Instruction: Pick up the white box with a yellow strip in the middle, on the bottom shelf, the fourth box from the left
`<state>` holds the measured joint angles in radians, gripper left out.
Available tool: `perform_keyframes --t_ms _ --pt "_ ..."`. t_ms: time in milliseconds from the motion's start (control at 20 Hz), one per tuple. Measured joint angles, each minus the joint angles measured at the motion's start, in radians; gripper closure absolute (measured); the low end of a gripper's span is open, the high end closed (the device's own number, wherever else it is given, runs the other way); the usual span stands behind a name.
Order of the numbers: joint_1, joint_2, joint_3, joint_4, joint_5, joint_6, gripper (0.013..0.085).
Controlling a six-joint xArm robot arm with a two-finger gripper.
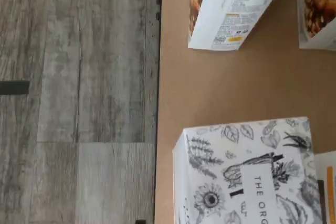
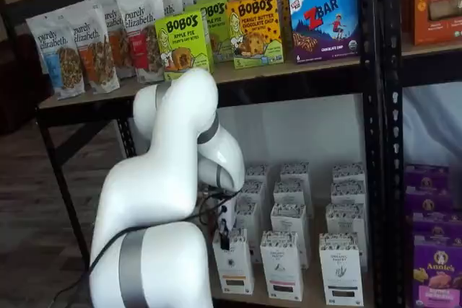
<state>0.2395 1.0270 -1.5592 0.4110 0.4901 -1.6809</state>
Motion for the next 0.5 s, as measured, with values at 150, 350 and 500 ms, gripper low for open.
perform_keyframes --t_ms 150,350,500 --pt "-0.002 0.016 -0.013 -0.009 0.001 0.006 0.013" --pt "-0.004 0.029 -0.02 -0.013 -0.004 0.005 0.013" --pt "-0.003 0.039 -0.025 -0.01 -0.01 0.003 0.013"
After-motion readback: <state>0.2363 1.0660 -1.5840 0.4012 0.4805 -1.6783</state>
